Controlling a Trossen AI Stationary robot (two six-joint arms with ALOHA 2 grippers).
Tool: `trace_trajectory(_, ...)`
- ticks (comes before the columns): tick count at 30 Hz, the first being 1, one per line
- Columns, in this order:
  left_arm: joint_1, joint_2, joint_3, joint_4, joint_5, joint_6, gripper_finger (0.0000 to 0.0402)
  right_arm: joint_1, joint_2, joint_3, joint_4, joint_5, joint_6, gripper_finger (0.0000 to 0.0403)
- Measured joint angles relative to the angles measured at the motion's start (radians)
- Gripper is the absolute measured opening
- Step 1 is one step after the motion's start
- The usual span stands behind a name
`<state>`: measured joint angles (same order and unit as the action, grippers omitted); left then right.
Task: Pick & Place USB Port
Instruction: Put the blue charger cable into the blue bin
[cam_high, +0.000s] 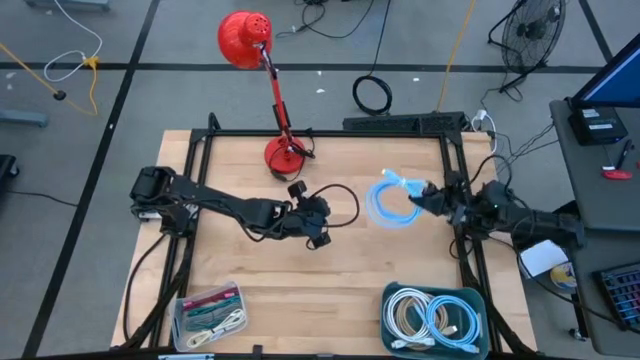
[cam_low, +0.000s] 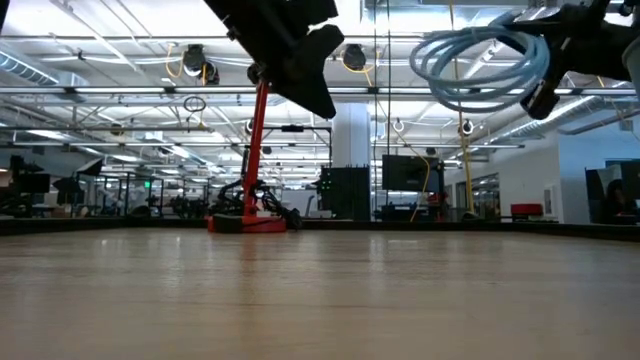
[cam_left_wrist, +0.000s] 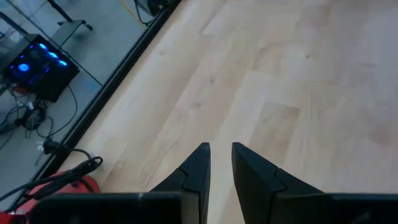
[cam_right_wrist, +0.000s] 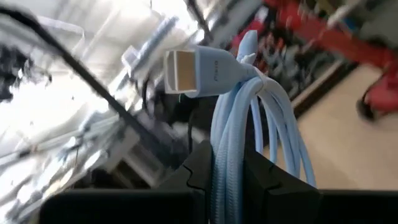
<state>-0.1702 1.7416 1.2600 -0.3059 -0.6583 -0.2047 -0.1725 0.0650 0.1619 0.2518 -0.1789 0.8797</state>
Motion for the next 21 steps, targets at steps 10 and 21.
trace_trajectory(10, 0.016, 0.0, -0.068, 0.022, -0.007, -0.06, 0.0069, 0.46, 0.096, -0.019, 0.081, 0.331, -0.143, 0.0031)
trace_trajectory(21, -0.003, 0.0, -0.068, 0.023, -0.024, -0.063, 0.0069, 1.015, 0.406, -0.019, 0.453, 0.775, -0.331, 0.0031)
